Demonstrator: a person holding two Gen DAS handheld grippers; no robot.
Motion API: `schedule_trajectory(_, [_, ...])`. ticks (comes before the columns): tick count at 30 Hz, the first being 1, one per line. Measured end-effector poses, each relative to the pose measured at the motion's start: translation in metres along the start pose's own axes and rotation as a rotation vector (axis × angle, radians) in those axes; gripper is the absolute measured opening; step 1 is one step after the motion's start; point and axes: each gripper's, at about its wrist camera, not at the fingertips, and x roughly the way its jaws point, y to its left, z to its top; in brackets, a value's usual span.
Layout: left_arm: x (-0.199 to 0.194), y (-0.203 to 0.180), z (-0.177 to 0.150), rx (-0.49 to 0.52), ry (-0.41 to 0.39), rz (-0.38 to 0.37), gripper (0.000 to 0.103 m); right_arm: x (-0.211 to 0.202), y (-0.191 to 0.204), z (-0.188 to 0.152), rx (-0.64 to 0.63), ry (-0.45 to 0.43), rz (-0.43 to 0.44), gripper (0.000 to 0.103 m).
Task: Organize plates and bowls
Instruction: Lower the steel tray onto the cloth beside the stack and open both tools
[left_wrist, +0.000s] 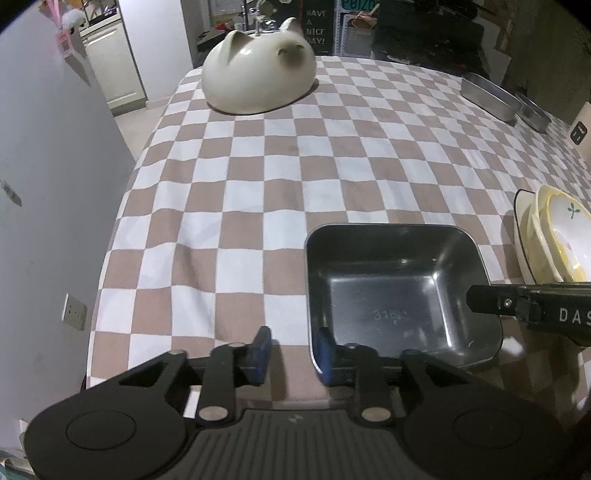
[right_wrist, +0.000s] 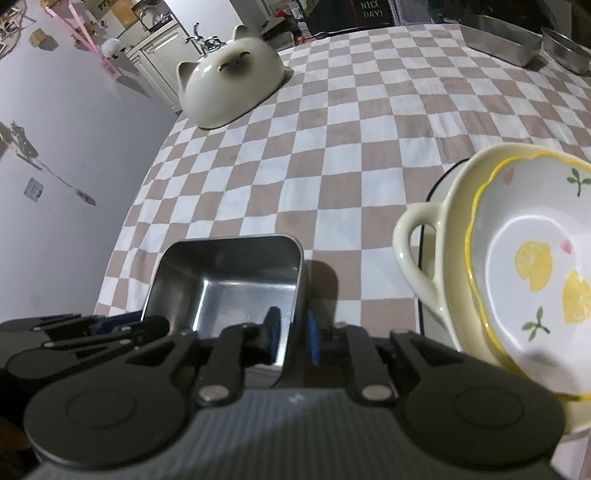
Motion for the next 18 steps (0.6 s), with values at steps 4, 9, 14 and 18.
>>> schedule_trajectory(4, [-0.005, 0.005, -0.004, -0.016, -0.002, -0.001, 0.046, -0.001, 0.004, -0.004, -0.017, 0.003, -0.004, 0.031])
schedule_trajectory(9, [-0.011, 0.008, -0.009, -0.026, -0.005, -0.012, 0.074, -0.004, 0.009, -0.01, -0.036, -0.011, -0.013, 0.048])
schedule_trajectory(14, [-0.017, 0.01, -0.009, -0.034, -0.012, -0.022, 0.086, -0.012, 0.012, -0.016, -0.045, -0.029, -0.013, 0.067])
schedule_trajectory(18, [-0.025, 0.014, -0.008, -0.055, -0.03, -0.022, 0.094, -0.022, 0.012, -0.018, -0.057, -0.052, -0.003, 0.075])
